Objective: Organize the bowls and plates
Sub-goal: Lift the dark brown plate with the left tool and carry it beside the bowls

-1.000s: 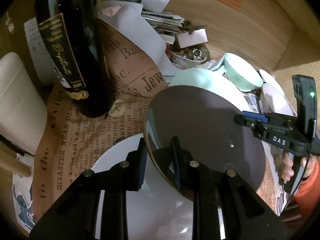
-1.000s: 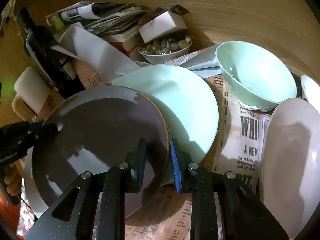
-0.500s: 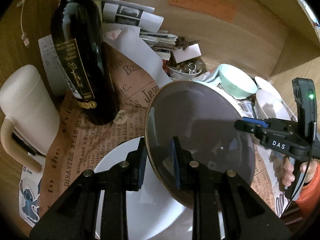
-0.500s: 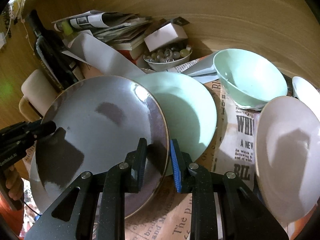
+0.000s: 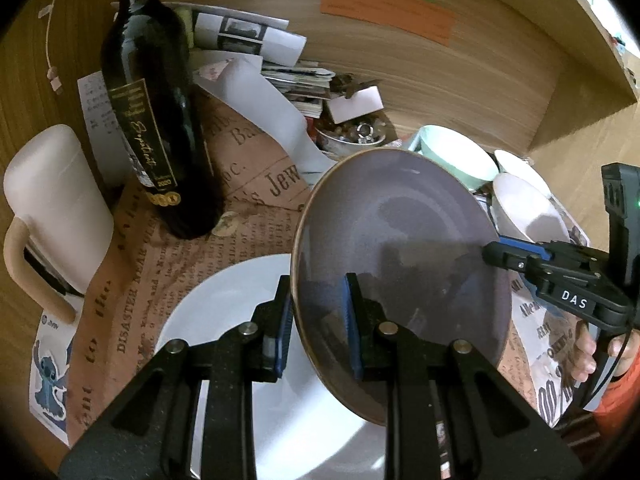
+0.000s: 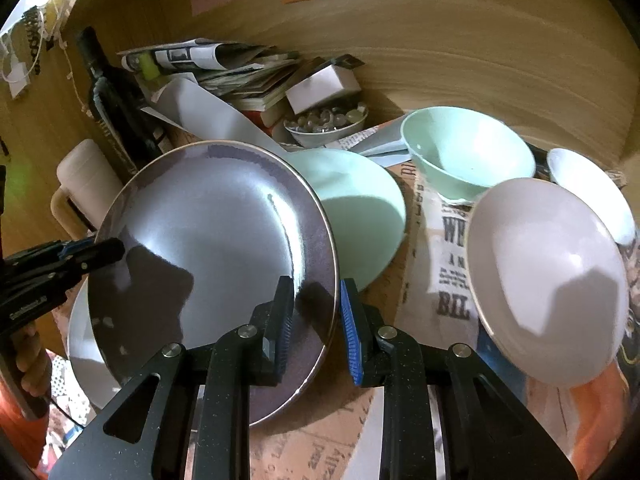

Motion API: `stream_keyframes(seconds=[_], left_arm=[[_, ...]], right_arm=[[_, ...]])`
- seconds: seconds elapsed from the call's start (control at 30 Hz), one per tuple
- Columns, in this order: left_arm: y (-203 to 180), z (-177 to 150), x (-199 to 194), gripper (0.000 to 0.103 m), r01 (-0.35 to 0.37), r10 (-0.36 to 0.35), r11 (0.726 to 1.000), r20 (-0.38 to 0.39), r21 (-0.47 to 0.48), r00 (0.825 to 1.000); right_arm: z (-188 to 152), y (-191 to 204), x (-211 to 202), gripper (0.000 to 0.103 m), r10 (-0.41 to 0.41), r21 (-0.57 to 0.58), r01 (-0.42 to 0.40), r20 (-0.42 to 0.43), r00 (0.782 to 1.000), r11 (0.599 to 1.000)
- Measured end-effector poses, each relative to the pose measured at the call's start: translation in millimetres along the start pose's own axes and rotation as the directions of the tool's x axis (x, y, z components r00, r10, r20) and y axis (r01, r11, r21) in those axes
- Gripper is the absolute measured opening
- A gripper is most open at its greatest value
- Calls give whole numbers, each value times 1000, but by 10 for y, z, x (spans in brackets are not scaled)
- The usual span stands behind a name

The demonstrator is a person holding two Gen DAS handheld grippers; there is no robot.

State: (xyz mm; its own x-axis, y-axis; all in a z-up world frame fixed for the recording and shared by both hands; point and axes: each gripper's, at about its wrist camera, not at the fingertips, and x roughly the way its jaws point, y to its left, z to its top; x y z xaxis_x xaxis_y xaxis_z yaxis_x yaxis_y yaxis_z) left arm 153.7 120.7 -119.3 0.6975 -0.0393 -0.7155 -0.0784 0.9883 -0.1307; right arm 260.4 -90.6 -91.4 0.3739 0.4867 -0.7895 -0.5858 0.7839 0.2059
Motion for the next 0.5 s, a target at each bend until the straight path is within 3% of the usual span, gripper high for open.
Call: stream_keyframes(seconds=[0.5], left_arm=[[-370, -82, -94, 23, 43, -43, 998, -8, 46, 999]], right_arm=[[-285, -178, -431, 22, -51, 49, 49, 44, 998, 998]])
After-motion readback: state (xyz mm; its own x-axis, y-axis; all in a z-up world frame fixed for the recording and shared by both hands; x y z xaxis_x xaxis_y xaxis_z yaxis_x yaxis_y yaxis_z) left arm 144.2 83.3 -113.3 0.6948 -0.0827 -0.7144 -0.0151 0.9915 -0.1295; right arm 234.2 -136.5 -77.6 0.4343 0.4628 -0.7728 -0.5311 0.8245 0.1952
